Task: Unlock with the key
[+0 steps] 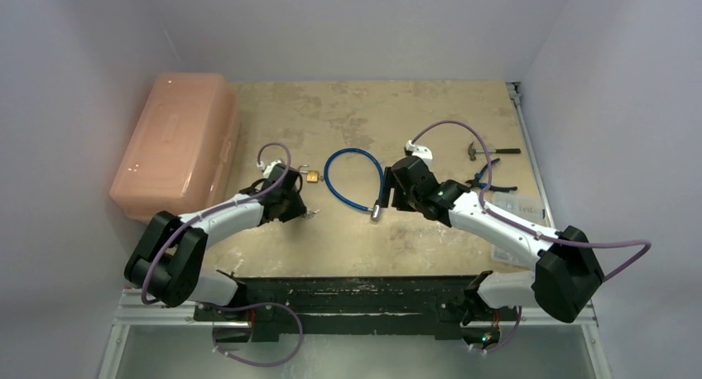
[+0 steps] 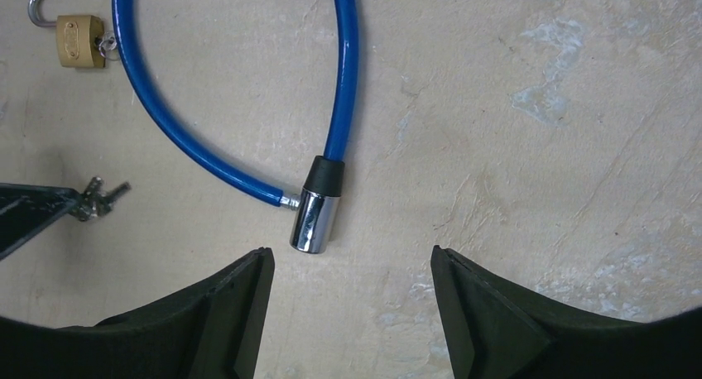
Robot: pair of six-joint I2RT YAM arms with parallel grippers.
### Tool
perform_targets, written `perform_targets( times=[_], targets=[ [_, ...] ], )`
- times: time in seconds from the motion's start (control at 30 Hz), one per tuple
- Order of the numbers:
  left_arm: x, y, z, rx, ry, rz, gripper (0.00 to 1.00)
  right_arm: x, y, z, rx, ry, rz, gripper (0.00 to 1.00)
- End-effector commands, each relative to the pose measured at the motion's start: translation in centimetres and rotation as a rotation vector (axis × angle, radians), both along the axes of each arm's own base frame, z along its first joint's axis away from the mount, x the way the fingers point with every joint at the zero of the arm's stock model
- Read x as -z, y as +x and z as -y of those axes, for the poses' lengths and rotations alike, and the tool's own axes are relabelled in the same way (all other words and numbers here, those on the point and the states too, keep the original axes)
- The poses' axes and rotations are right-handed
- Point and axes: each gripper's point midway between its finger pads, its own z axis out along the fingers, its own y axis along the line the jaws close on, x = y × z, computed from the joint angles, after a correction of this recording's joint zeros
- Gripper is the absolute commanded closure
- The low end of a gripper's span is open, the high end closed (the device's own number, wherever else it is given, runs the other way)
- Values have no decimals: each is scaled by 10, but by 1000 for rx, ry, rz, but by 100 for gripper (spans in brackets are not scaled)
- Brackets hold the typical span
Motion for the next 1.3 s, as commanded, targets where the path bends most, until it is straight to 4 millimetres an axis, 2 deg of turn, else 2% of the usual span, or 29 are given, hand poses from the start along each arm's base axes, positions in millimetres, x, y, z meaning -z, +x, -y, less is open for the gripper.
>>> perform_targets(
  times=[0.0, 0.1, 0.23, 0.3, 0.37, 0.47, 0.63, 0.73, 0.8, 0.87, 0.97, 1.03, 1.17, 1.27],
  targets=[
    [12, -31, 33, -71, -147, -92, 71, -15, 8, -2, 0, 6, 53, 23],
    [5, -37, 60, -59, -213, -81, 69, -14, 6, 2, 5, -3, 56, 23],
    [-18, -43, 90, 13, -209, -28, 51, -14, 4, 4, 7, -3, 58, 23],
    [-30, -46, 98, 61, -176, 6, 43, -15, 4, 4, 6, 1, 58, 23],
    [-37, -49, 96, 111, -125, 27, 39, -15, 4, 4, 5, 1, 57, 23],
    [-49, -44, 80, 177, 13, 73, 39, -15, 4, 3, 3, 3, 55, 23],
    [-53, -42, 49, 191, 183, 97, 40, -14, 3, 0, -1, 10, 46, 23],
    [-50, -40, 44, 169, 204, 102, 44, -13, 4, -1, -13, 6, 50, 23],
    [-48, -39, 44, 154, 204, 103, 45, -16, 3, -12, -84, 36, 64, 25],
    [-52, -36, 44, 148, 208, 118, 46, -28, -1, -35, -215, 119, 106, 26],
    [-78, -26, 35, 142, 244, 188, 44, -43, -16, -65, -381, 214, 148, 26],
    [-104, -20, 23, 135, 288, 246, 42, -50, -24, -80, -430, 221, 156, 26],
    [-155, -14, -18, 100, 393, 341, 36, -49, -27, -104, -459, 177, 135, 27],
    [-187, -14, -51, 63, 444, 413, 24, -42, -30, -125, -481, 166, 107, 30]
  ],
)
